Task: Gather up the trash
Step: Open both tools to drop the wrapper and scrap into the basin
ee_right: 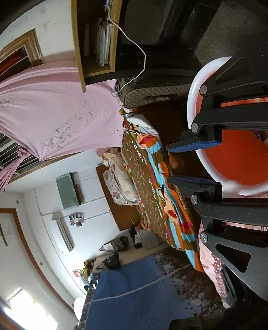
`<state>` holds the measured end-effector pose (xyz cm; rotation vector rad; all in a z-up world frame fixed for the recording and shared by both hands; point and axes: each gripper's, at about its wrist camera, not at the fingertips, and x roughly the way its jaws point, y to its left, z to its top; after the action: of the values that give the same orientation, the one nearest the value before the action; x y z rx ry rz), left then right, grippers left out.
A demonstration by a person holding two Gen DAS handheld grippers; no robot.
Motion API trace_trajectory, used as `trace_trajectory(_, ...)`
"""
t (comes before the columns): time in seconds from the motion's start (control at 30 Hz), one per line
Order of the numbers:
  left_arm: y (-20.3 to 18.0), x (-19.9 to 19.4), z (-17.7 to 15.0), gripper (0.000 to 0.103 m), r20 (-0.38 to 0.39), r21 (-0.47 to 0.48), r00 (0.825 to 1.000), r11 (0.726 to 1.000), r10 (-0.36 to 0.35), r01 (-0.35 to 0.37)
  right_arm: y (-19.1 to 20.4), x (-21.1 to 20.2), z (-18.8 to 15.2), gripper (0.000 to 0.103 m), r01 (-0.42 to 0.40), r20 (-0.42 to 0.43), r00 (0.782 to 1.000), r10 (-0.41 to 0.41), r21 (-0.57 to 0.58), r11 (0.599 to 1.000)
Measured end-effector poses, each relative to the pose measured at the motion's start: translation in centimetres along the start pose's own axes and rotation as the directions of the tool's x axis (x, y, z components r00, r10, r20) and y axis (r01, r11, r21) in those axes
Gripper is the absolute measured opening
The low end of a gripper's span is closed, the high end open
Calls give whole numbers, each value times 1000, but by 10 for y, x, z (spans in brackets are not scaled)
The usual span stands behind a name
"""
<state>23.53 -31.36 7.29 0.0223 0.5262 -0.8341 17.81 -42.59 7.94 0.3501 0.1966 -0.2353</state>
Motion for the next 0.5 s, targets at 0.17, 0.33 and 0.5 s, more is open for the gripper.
trace_trajectory(0.17, 7, -4, -1, 7, 7, -31, 1000, 999, 15, -15, 0, 2, 0, 31, -2, -15, 1000, 2, 4, 1000)
trace_trajectory(0.33, 19, -15, 1, 11, 25, -67, 998, 996, 65, -63, 2, 1, 0, 41, -5, -10, 1000, 5, 5, 1000)
trace_trajectory(0.5, 36, -31, 2, 23, 52, -104, 989, 986, 135, -129, 8, -1, 0, 46, -12, 8, 1000, 12, -6, 1000)
